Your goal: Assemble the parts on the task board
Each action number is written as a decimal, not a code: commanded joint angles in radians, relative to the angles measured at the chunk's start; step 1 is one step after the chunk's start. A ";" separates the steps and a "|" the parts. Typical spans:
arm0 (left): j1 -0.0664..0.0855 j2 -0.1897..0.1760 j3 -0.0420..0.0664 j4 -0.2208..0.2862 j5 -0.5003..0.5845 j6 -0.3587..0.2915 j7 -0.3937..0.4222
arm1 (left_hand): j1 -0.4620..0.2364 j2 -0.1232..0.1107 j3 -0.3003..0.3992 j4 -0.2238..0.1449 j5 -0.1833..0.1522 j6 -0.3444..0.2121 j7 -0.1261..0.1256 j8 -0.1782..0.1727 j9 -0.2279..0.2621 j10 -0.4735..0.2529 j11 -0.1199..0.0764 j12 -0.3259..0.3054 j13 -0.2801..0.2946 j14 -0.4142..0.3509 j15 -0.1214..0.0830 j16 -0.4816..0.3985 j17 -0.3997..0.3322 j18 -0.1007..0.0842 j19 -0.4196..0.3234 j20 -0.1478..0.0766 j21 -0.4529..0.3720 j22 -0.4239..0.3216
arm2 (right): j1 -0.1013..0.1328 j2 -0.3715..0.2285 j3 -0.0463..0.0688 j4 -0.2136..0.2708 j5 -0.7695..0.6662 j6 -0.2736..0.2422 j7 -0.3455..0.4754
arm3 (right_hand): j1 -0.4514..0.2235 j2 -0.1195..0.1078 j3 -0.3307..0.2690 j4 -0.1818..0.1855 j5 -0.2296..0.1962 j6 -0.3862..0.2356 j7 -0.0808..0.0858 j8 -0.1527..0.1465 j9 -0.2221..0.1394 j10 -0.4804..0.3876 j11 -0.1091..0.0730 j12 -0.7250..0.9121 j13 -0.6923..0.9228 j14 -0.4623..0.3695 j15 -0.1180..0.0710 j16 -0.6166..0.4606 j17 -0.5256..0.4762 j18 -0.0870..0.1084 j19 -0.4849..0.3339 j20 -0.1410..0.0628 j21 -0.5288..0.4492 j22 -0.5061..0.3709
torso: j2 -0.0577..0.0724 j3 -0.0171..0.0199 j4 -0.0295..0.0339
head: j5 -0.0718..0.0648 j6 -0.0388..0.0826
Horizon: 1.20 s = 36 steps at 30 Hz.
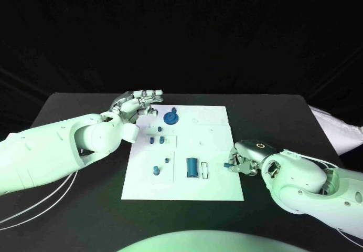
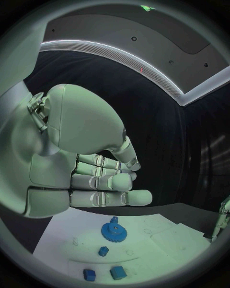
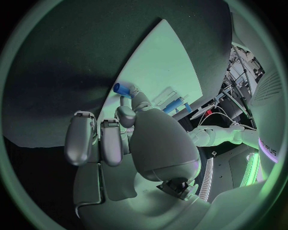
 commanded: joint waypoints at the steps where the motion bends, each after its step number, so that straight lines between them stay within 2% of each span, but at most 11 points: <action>1: 0.000 0.002 0.000 0.001 -0.007 0.023 0.004 | 0.006 0.004 0.002 -0.005 0.002 -0.004 0.001 0.004 -0.001 -0.006 0.002 0.003 -0.001 -0.008 0.000 -0.006 -0.001 0.012 -0.008 0.001 -0.002 -0.001 | -0.012 0.006 -0.011 -0.016 -0.029 0.097 -0.020 | 0.015 0.010 0.064 -0.021 0.048 0.004 0.002 0.003 0.006 0.000 -0.003 -0.009 -0.001 0.061 0.001 -0.007 0.017 -0.016 -0.003 -0.002 -0.001 0.002 | -0.001 -0.0003 -0.0001 | -0.001 0.000; 5: 0.000 0.003 0.000 0.001 -0.007 0.023 0.003 | 0.006 0.004 0.002 -0.005 0.002 -0.004 0.001 0.004 -0.001 -0.006 0.002 0.003 -0.001 -0.008 0.000 -0.006 -0.001 0.012 -0.008 0.001 -0.002 -0.001 | -0.012 0.010 -0.011 -0.016 -0.012 0.071 -0.018 | -0.043 -0.018 0.136 -0.009 0.061 0.004 -0.005 0.001 0.010 0.010 -0.006 -0.005 0.005 0.062 0.000 -0.005 0.021 -0.017 -0.001 -0.002 0.001 0.006 | 0.000 0.0003 0.0000 | -0.001 0.001; 6: 0.000 0.003 0.000 0.001 -0.007 0.024 0.003 | 0.006 0.004 0.002 -0.005 0.002 -0.004 0.001 0.004 -0.001 -0.006 0.002 0.003 -0.001 -0.008 0.000 -0.006 -0.001 0.012 -0.008 0.001 -0.002 -0.001 | -0.012 0.012 -0.011 -0.013 0.012 0.039 -0.015 | -0.057 -0.025 0.145 -0.003 0.076 0.004 -0.004 0.001 0.010 0.014 -0.004 0.001 0.010 0.063 -0.001 -0.003 0.025 -0.018 0.000 -0.003 0.003 0.011 | 0.000 0.0003 -0.0003 | -0.002 0.001; 7: 0.000 0.003 0.000 0.001 -0.007 0.024 0.003 | 0.006 0.004 0.002 -0.005 0.002 -0.004 0.001 0.004 -0.001 -0.006 0.002 0.003 -0.001 -0.008 0.000 -0.006 -0.001 0.012 -0.008 0.001 -0.002 -0.001 | -0.012 0.012 -0.011 -0.013 0.019 0.030 -0.014 | -0.064 -0.031 0.152 -0.001 0.083 0.005 -0.005 0.001 0.010 0.015 -0.005 0.002 0.012 0.064 -0.002 -0.002 0.027 -0.018 0.001 -0.003 0.004 0.013 | 0.000 0.0004 -0.0003 | -0.002 0.001; 8: 0.000 0.003 0.000 0.001 -0.007 0.023 0.003 | 0.006 0.004 0.002 -0.005 0.002 -0.004 0.001 0.004 -0.001 -0.006 0.002 0.003 -0.001 -0.008 0.000 -0.006 -0.001 0.012 -0.008 0.001 -0.002 -0.001 | -0.012 0.012 -0.011 -0.010 0.047 -0.009 -0.008 | -0.084 -0.043 0.166 0.008 0.096 0.007 -0.006 0.001 0.011 0.019 -0.005 0.006 0.016 0.064 -0.002 0.000 0.030 -0.019 0.003 -0.003 0.006 0.016 | 0.000 0.0006 0.0004 | -0.002 0.000; 12: 0.000 0.003 0.000 0.001 -0.007 0.024 0.003 | 0.006 0.004 0.002 -0.005 0.002 -0.004 0.001 0.004 -0.001 -0.006 0.002 0.003 -0.001 -0.008 0.000 -0.006 -0.001 0.012 -0.008 0.001 -0.002 -0.001 | -0.012 0.012 -0.011 -0.002 0.103 -0.098 0.009 | -0.129 -0.073 0.224 0.028 0.114 0.012 -0.008 0.000 0.014 0.029 -0.008 0.014 0.025 0.066 -0.006 0.005 0.038 -0.020 0.006 -0.006 0.010 0.023 | -0.001 0.0002 0.0001 | -0.002 0.002; 17: 0.000 0.004 0.000 0.001 -0.008 0.024 0.003 | 0.007 0.004 0.002 -0.006 0.002 -0.004 0.001 0.004 -0.001 -0.006 0.002 0.004 -0.001 -0.009 0.000 -0.007 -0.003 0.012 -0.008 0.001 -0.003 -0.001 | -0.012 0.009 -0.011 0.014 0.168 -0.187 0.032 | -0.171 -0.097 0.278 0.052 0.141 0.016 -0.011 0.000 0.018 0.039 -0.009 0.026 0.038 0.067 -0.007 0.009 0.044 -0.020 0.008 -0.008 0.011 0.025 | 0.000 0.0004 0.0012 | -0.001 0.002; 21: 0.000 0.004 0.000 0.000 -0.008 0.024 0.003 | 0.007 0.004 0.002 -0.006 0.002 -0.004 0.001 0.004 -0.001 -0.006 0.002 0.004 -0.001 -0.009 0.000 -0.007 -0.003 0.012 -0.008 0.001 -0.003 -0.001 | -0.012 0.010 -0.011 0.026 0.221 -0.235 0.049 | -0.190 -0.107 0.305 0.061 0.159 0.018 -0.011 0.001 0.021 0.044 -0.010 0.033 0.046 0.068 -0.006 0.011 0.048 -0.020 0.009 -0.008 0.012 0.027 | 0.000 0.0003 0.0006 | 0.001 0.003; 25: 0.000 0.005 0.000 0.000 -0.008 0.024 0.003 | 0.007 0.004 0.002 -0.006 0.002 -0.004 0.001 0.004 -0.001 -0.006 0.002 0.004 -0.001 -0.009 0.000 -0.007 -0.003 0.012 -0.008 0.001 -0.003 -0.001 | -0.012 0.015 -0.011 0.032 0.293 -0.252 0.058 | -0.214 -0.118 0.319 0.072 0.191 0.019 -0.010 0.003 0.024 0.050 -0.010 0.040 0.053 0.069 -0.006 0.012 0.050 -0.020 0.010 -0.009 0.013 0.029 | 0.000 0.0000 0.0006 | 0.001 0.001; 32: 0.000 0.005 0.000 0.001 -0.008 0.024 0.003 | 0.007 0.004 0.002 -0.006 0.002 -0.004 0.001 0.004 -0.001 -0.006 0.002 0.004 -0.001 -0.009 0.000 -0.007 -0.003 0.012 -0.008 0.001 -0.003 -0.001 | -0.012 0.032 -0.011 0.032 0.372 -0.251 0.063 | -0.237 -0.120 0.320 0.084 0.197 0.021 -0.010 0.003 0.027 0.057 -0.009 0.049 0.061 0.069 -0.006 0.014 0.053 -0.021 0.012 -0.009 0.015 0.033 | 0.000 -0.0001 0.0002 | 0.001 0.000; 36: 0.000 0.006 0.000 0.001 -0.008 0.023 0.003 | 0.007 0.004 0.002 -0.006 0.002 -0.004 0.001 0.004 -0.001 -0.006 0.002 0.004 -0.001 -0.009 0.000 -0.007 -0.003 0.012 -0.008 0.001 -0.003 -0.001 | -0.011 0.051 -0.010 0.024 0.403 -0.231 0.062 | -0.255 -0.116 0.319 0.095 0.200 0.025 -0.011 0.004 0.029 0.064 -0.010 0.060 0.072 0.070 -0.007 0.015 0.055 -0.022 0.014 -0.008 0.016 0.036 | 0.000 -0.0003 0.0002 | 0.002 0.002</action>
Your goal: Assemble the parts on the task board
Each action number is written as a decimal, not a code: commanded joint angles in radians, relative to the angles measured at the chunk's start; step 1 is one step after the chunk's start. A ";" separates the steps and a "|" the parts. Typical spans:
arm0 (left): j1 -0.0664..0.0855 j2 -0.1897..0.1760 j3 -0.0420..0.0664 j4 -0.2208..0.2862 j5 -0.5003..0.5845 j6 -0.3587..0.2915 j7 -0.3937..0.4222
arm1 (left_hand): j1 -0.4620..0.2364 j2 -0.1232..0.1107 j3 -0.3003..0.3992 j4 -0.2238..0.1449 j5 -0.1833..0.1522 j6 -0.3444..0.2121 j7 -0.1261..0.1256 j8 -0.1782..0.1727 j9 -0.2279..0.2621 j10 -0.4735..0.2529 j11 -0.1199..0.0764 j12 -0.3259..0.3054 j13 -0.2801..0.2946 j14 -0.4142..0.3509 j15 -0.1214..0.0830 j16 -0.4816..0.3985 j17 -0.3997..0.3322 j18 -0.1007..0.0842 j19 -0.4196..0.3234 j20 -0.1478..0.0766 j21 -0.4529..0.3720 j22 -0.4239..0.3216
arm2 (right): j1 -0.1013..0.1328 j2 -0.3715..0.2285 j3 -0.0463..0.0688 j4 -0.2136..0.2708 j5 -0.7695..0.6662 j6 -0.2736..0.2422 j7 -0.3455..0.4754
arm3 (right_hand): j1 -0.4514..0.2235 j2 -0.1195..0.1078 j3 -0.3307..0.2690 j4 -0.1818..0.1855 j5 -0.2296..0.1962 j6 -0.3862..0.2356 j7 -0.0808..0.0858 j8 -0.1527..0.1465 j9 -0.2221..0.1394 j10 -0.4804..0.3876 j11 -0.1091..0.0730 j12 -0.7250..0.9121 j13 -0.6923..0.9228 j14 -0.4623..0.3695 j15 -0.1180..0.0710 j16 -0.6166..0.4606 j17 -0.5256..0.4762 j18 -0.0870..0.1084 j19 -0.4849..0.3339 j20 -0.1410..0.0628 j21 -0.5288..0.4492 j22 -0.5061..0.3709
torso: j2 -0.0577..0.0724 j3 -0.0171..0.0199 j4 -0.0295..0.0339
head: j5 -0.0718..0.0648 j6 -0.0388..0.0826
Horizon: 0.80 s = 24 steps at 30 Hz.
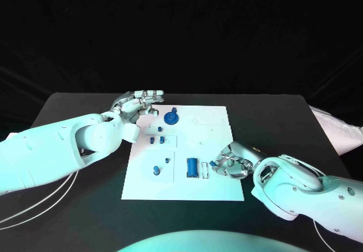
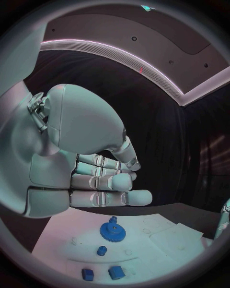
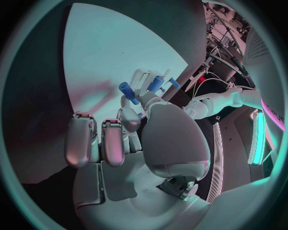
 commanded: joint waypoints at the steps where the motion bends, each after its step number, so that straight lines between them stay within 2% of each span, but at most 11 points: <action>1: 0.000 0.003 0.000 0.002 -0.006 0.019 0.005 | 0.007 0.004 0.002 -0.006 0.002 -0.004 0.001 0.004 -0.001 -0.006 0.002 0.004 -0.002 -0.009 0.000 -0.007 -0.001 0.012 -0.008 0.001 -0.003 -0.001 | 0.000 0.015 0.000 -0.007 0.074 0.006 0.012 | -0.017 0.002 0.001 0.010 0.007 0.008 -0.001 0.005 0.017 0.009 -0.001 0.012 0.009 0.068 -0.005 0.006 0.055 -0.006 0.007 -0.001 0.008 0.003 | 0.000 -0.0003 -0.0003 | 0.001 0.002; 6: 0.000 0.004 0.000 0.001 -0.006 0.019 0.005 | 0.007 0.004 0.002 -0.006 0.002 -0.004 0.001 0.004 -0.001 -0.006 0.002 0.004 -0.002 -0.009 0.000 -0.007 -0.001 0.012 -0.008 0.001 -0.003 -0.001 | 0.000 0.035 0.000 -0.016 0.085 0.027 0.005 | -0.026 0.003 0.000 0.015 0.006 0.011 -0.002 0.006 0.019 0.015 -0.002 0.024 0.020 0.068 -0.005 0.006 0.056 -0.007 0.008 -0.001 0.009 0.006 | 0.000 -0.0002 0.0005 | 0.002 0.001; 17: 0.000 0.006 0.000 -0.001 -0.006 0.021 0.004 | 0.007 0.004 0.002 -0.006 0.002 -0.004 0.001 0.004 -0.001 -0.006 0.002 0.004 -0.002 -0.009 0.000 -0.007 -0.001 0.012 -0.008 0.001 -0.003 -0.001 | 0.000 0.059 0.000 -0.030 0.088 0.022 -0.007 | -0.038 0.009 0.000 0.020 -0.007 0.018 -0.005 0.009 0.022 0.023 -0.004 0.037 0.032 0.069 -0.007 0.008 0.059 -0.007 0.009 -0.002 0.010 0.008 | 0.000 0.0003 -0.0001 | 0.002 -0.002; 24: 0.000 0.007 0.000 -0.002 -0.006 0.022 0.002 | 0.007 0.004 0.002 -0.006 0.002 -0.005 0.001 0.004 -0.001 -0.007 0.002 0.005 -0.002 -0.010 0.000 -0.006 -0.001 0.012 -0.008 0.001 -0.003 -0.001 | 0.000 0.064 0.000 -0.035 0.086 0.037 -0.001 | -0.055 0.012 -0.007 0.029 -0.026 0.025 -0.008 0.012 0.025 0.030 -0.006 0.048 0.043 0.069 -0.008 0.009 0.061 -0.007 0.010 -0.003 0.011 0.010 | 0.000 0.0007 -0.0004 | 0.003 -0.003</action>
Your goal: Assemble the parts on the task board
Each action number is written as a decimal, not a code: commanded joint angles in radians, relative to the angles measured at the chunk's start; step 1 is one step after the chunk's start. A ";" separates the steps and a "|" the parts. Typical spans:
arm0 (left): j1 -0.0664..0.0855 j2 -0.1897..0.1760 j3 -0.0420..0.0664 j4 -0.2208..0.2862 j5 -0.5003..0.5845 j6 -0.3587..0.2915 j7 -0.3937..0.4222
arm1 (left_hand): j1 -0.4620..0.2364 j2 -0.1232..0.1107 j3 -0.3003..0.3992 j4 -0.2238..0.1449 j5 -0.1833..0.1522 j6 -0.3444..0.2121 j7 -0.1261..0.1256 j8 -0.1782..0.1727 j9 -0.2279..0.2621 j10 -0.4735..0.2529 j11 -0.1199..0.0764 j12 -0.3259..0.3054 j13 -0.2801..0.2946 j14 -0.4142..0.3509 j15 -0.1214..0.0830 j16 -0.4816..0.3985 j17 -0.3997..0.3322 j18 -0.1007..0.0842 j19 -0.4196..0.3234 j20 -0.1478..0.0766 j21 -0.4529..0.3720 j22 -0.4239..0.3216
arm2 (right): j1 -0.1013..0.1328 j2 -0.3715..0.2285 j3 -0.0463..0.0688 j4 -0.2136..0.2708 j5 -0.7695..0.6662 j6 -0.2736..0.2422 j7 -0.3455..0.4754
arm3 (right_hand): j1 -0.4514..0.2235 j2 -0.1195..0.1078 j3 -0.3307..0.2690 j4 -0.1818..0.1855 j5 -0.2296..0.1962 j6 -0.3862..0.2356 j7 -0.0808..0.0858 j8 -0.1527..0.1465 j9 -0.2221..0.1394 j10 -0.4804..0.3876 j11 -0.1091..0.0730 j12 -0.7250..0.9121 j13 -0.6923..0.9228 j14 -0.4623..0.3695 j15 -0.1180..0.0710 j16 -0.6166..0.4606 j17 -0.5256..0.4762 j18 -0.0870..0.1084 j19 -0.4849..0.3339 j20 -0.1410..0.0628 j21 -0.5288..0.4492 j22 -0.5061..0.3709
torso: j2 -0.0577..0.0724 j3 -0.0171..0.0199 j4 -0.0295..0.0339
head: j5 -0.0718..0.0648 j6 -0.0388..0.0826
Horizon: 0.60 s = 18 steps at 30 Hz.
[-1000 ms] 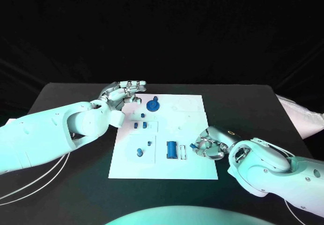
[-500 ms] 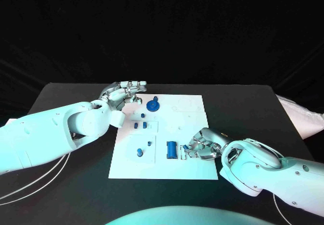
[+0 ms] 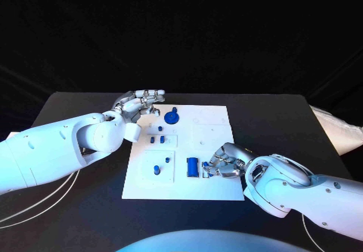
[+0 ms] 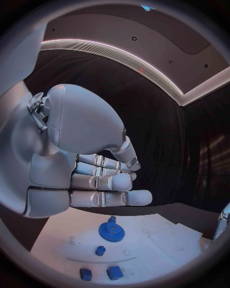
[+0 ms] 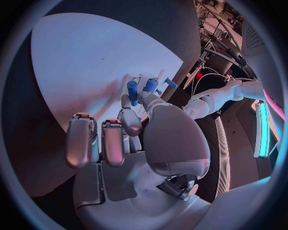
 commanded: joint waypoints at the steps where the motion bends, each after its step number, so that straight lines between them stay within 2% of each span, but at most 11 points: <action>1: 0.000 0.002 0.000 0.000 -0.006 0.021 0.003 | 0.007 0.004 0.002 -0.007 0.002 -0.005 0.001 0.005 -0.002 -0.007 0.002 0.005 -0.002 -0.011 0.000 -0.006 -0.002 0.012 -0.009 0.001 -0.004 -0.001 | -0.001 0.005 0.000 -0.001 0.004 0.023 0.003 | -0.017 -0.002 -0.005 0.009 -0.010 0.012 -0.005 0.006 0.000 0.009 0.000 0.000 0.000 0.069 -0.009 0.005 0.060 -0.007 0.006 0.001 0.004 0.000 | 0.000 0.0005 -0.0003 | 0.000 -0.001; 14: 0.000 0.002 0.001 0.000 -0.011 0.020 0.004 | 0.005 0.004 0.002 -0.006 0.002 -0.006 0.002 0.005 -0.002 -0.008 0.003 0.006 -0.003 -0.012 0.000 -0.007 -0.004 0.012 -0.009 0.001 -0.004 -0.001 | -0.001 0.007 0.000 -0.002 -0.005 0.048 0.001 | -0.037 -0.011 -0.031 0.016 -0.027 0.015 -0.006 0.006 0.002 0.011 -0.001 -0.003 0.001 0.069 -0.010 0.004 0.060 -0.006 0.005 0.000 0.001 -0.004 | 0.000 -0.0002 -0.0004 | -0.001 -0.003; 18: 0.000 0.002 0.001 0.000 -0.013 0.020 0.005 | 0.003 0.005 0.001 -0.005 0.002 -0.007 0.002 0.005 -0.002 -0.009 0.003 0.006 -0.003 -0.012 0.000 -0.006 -0.003 0.011 -0.009 0.001 -0.004 -0.001 | -0.001 0.006 0.000 0.000 -0.010 0.048 0.002 | -0.075 -0.031 -0.071 0.036 -0.038 0.017 -0.003 0.005 0.002 0.012 0.001 -0.005 0.003 0.068 -0.008 0.004 0.060 -0.007 0.005 0.001 0.000 -0.004 | 0.001 0.0000 0.0008 | 0.000 -0.004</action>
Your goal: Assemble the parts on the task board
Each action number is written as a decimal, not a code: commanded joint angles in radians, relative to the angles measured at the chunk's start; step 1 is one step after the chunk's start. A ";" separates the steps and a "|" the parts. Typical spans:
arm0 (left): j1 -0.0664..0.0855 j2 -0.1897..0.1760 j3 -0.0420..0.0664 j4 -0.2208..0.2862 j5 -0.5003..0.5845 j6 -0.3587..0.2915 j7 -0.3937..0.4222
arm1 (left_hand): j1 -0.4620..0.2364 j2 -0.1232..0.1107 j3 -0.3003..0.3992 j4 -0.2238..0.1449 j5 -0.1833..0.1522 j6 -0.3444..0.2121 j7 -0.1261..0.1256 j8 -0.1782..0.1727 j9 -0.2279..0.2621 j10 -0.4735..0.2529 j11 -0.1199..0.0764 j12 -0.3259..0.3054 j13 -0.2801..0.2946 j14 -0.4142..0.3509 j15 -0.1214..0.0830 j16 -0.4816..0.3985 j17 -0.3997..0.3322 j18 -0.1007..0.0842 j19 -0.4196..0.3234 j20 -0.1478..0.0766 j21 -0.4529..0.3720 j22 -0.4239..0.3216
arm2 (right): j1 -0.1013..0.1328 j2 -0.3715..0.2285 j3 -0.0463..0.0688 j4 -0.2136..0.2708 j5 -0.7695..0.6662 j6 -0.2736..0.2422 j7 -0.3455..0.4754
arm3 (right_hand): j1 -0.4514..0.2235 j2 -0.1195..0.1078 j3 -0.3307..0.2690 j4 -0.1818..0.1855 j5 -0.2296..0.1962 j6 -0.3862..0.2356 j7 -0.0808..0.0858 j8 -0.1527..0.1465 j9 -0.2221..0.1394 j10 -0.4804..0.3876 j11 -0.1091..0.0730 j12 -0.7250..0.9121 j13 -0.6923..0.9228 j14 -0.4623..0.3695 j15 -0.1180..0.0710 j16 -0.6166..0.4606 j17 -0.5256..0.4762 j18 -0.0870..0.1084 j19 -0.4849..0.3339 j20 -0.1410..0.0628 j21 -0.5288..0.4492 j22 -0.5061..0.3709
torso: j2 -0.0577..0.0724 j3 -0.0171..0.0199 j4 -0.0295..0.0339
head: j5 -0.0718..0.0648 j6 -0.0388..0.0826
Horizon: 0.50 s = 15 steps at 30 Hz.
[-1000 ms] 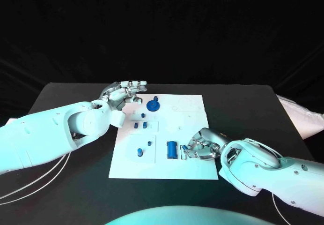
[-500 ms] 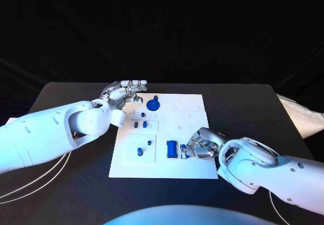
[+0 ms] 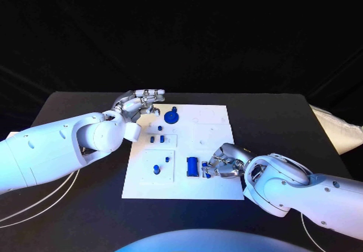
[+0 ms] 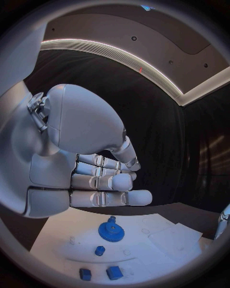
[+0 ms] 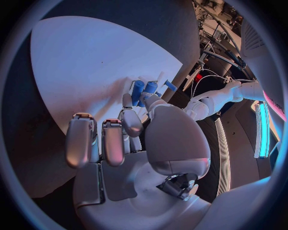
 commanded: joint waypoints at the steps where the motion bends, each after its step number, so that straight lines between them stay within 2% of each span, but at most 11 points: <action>1: 0.000 0.001 0.001 0.001 -0.011 0.019 0.006 | 0.003 0.005 -0.002 -0.002 0.002 -0.007 0.002 0.005 -0.001 -0.005 0.000 0.006 -0.002 -0.004 0.000 -0.006 0.000 0.012 -0.006 -0.002 -0.004 -0.001 | -0.001 0.001 -0.001 0.001 -0.013 0.021 0.000 | -0.022 -0.011 -0.025 0.012 -0.015 0.001 0.010 -0.007 -0.002 0.009 0.002 -0.005 0.003 0.072 -0.004 0.004 0.060 -0.006 0.005 0.001 0.000 -0.001 | 0.001 0.0001 0.0013 | 0.000 -0.001; 4: 0.000 0.000 0.001 0.002 -0.012 0.020 0.006 | 0.003 0.005 -0.002 -0.002 0.002 -0.007 0.002 0.005 -0.001 -0.005 0.000 0.006 -0.002 -0.004 0.000 -0.006 0.000 0.012 -0.006 -0.002 -0.004 -0.001 | -0.001 0.000 -0.001 0.000 -0.026 0.019 -0.005 | -0.026 -0.010 -0.045 0.017 -0.047 0.001 0.009 -0.008 -0.002 0.008 0.002 -0.007 0.004 0.072 -0.004 0.004 0.060 -0.006 0.005 0.001 0.000 -0.001 | 0.000 0.0000 0.0004 | 0.002 -0.002; 15: 0.000 0.000 0.001 0.003 -0.012 0.021 0.007 | 0.003 0.005 -0.002 -0.002 0.002 -0.007 0.002 0.005 -0.001 -0.005 0.000 0.006 -0.002 -0.004 0.000 -0.006 0.000 0.012 -0.006 -0.002 -0.004 -0.001 | -0.001 -0.003 -0.001 0.000 -0.044 0.022 -0.002 | -0.029 -0.009 -0.066 0.022 -0.059 0.001 0.010 -0.010 -0.002 0.008 0.002 -0.008 0.005 0.072 -0.004 0.004 0.061 -0.006 0.005 0.001 -0.001 -0.001 | 0.000 0.0008 0.0002 | 0.002 -0.002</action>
